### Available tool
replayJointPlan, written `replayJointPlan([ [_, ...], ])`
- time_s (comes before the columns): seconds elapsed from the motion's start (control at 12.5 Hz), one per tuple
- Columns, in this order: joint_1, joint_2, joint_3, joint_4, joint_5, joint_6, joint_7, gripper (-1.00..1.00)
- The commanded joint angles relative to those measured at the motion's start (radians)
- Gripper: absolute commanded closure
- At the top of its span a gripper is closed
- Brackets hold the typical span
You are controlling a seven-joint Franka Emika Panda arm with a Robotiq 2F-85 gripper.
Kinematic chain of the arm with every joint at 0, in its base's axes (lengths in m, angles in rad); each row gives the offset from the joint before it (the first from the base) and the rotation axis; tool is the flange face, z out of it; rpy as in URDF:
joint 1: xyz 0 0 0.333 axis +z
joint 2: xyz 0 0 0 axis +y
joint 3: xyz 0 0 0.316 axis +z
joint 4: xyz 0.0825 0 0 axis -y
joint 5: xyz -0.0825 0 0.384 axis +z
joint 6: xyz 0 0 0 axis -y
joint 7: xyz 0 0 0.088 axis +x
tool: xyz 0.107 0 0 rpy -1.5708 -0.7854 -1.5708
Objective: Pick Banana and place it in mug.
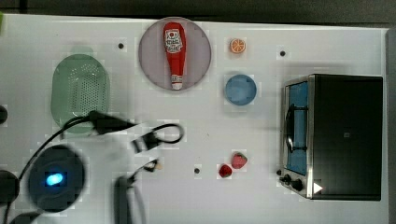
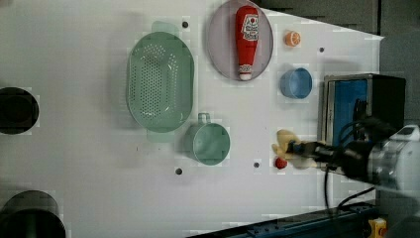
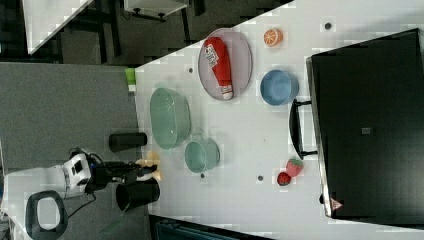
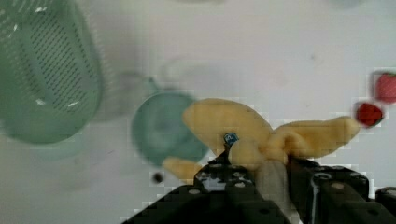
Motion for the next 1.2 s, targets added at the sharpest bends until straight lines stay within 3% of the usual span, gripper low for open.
replayJointPlan([
  [0.08, 0.005, 0.052, 0.085, -0.001, 0.034, 0.01, 0.27, 0.45],
  [0.64, 0.005, 0.277, 0.142, -0.084, 0.031, 0.347, 0.338, 0.45],
  [0.72, 0.005, 0.297, 0.139, -0.094, 0.031, 0.377, 0.338, 0.37],
  [1.2, 0.003, 0.311, 0.114, -0.093, 0.03, 0.399, 0.338, -1.0],
])
